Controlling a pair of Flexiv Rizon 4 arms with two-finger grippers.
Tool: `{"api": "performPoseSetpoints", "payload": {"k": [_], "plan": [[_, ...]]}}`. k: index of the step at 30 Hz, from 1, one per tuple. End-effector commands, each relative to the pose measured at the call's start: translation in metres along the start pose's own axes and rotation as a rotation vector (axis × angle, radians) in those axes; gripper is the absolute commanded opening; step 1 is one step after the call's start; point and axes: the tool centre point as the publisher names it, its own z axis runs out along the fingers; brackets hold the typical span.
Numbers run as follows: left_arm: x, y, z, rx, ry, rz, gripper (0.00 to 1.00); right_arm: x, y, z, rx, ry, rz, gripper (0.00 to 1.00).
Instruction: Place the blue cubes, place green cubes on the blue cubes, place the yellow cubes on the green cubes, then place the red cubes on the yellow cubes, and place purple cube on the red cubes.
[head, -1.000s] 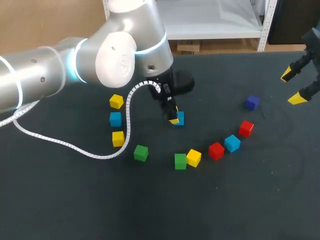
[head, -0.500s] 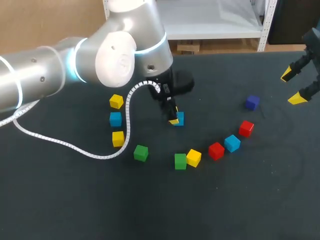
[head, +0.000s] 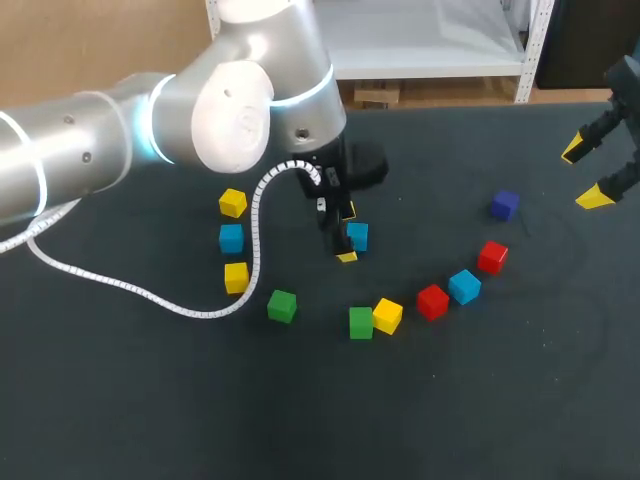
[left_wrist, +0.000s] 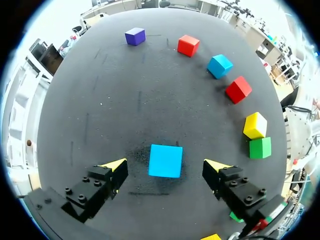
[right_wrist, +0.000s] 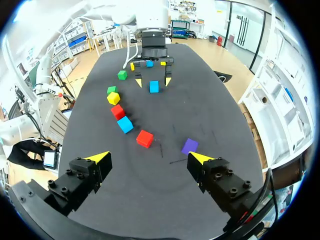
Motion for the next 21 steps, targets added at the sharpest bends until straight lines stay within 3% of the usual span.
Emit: {"api": "performPoseSetpoints", "payload": {"k": [1,2,4,6,11,21], "plan": [[-0.0029,0.0044,0.0009,0.004,0.000,0.009,0.80,0.0001,0.0002,0.0003,0.001,-0.001,0.000,1.00],[-0.0037,0.0046,0.0007,0.003,0.000,0.010,0.45,0.0001,0.0002,0.0003,0.001,-0.001,0.000,1.00],[-0.0049,0.0050,0.0006,0.001,-0.002,0.012,0.36,0.0001,0.0002,0.0003,0.001,-0.001,0.000,1.00],[-0.0052,0.0051,0.0007,0.000,-0.004,0.014,0.34,0.0001,0.0002,0.0003,0.001,-0.001,0.000,1.00],[-0.0031,0.0044,0.0013,0.000,-0.003,0.012,0.15,0.0001,0.0002,0.0003,0.001,-0.001,0.000,1.00],[0.0018,0.0033,-0.0002,-0.002,0.000,-0.001,0.18,0.0001,0.0002,0.0003,0.001,-0.001,0.000,1.00]]}}
